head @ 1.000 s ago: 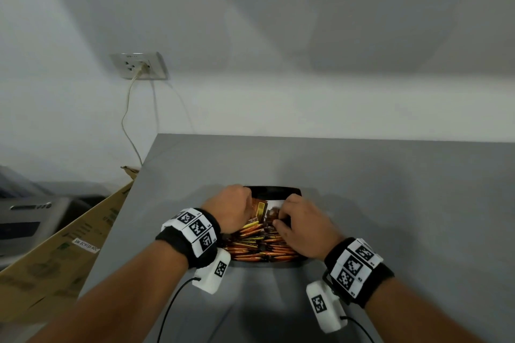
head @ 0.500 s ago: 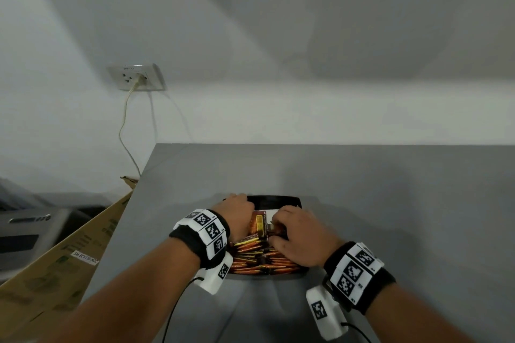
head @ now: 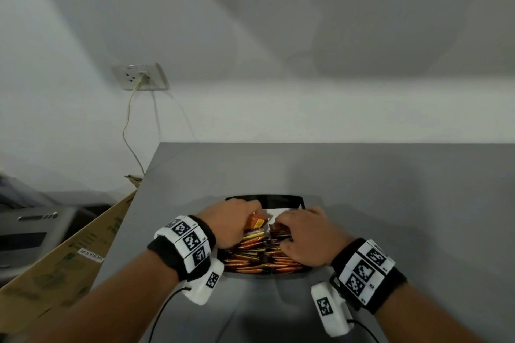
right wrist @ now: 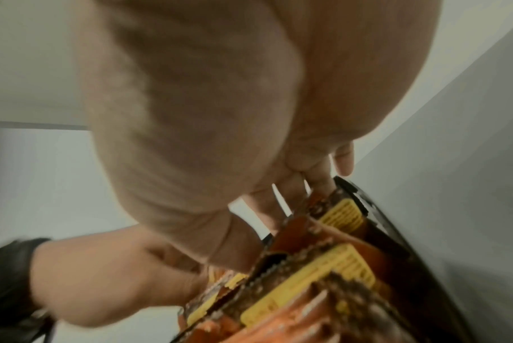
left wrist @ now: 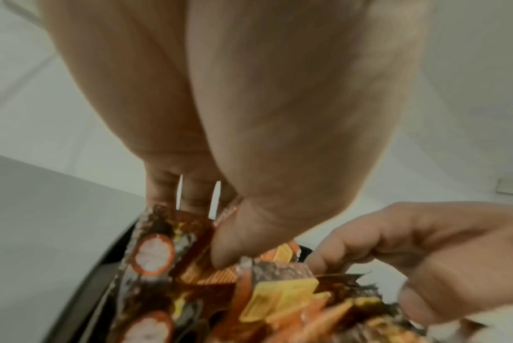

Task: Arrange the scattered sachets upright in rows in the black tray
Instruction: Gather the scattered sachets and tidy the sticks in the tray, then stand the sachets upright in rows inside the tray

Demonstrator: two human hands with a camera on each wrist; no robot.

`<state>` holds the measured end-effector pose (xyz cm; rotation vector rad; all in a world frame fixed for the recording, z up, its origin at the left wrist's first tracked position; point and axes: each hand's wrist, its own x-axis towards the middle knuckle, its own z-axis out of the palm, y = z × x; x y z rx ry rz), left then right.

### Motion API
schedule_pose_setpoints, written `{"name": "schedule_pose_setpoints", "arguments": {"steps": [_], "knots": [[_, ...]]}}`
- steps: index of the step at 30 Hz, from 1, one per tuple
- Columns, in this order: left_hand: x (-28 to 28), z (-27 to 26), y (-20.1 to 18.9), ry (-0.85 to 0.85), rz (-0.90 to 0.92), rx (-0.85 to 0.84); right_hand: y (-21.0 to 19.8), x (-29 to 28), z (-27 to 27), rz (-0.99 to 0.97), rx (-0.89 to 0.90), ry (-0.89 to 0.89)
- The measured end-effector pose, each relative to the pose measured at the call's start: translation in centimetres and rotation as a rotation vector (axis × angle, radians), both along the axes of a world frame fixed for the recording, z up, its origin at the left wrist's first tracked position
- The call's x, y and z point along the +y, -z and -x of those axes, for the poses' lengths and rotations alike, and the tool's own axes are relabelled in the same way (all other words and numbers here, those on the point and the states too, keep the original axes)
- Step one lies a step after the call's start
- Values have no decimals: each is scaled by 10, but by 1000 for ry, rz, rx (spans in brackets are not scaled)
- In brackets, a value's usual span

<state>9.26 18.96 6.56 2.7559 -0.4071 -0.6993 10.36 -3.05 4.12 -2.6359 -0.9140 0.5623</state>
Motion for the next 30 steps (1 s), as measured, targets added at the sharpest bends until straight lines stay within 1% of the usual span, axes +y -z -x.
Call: {"name": "schedule_pose_setpoints", "arguments": {"steps": [2, 4, 7, 9, 11, 15, 19, 22, 25, 28, 30], "knots": [[3, 13, 2, -3, 75, 84, -5, 0, -3, 38, 38, 1], [5, 22, 4, -15, 134, 113, -9, 1, -8, 46, 106, 5], [6, 29, 10, -41, 158, 58, -15, 1, -15, 17, 227, 44], [5, 32, 16, -68, 184, 2, -16, 2, -20, 5, 245, 62], [6, 31, 21, -67, 198, -8, -17, 3, -23, 3, 199, 54], [4, 30, 23, -33, 214, 27, -13, 5, -25, -40, 61, 42], [3, 31, 26, -39, 235, -6, -7, 7, -21, 33, -122, -34], [4, 34, 30, -56, 271, -9, 0, 9, -22, 103, -197, -74], [4, 35, 29, -88, 267, -46, 8, 13, -25, 157, -247, -76], [6, 37, 25, -66, 240, -76, 11, 15, -25, 127, -280, -60], [9, 37, 26, -69, 243, -86, 11, 13, -25, 39, -279, -13]]}}
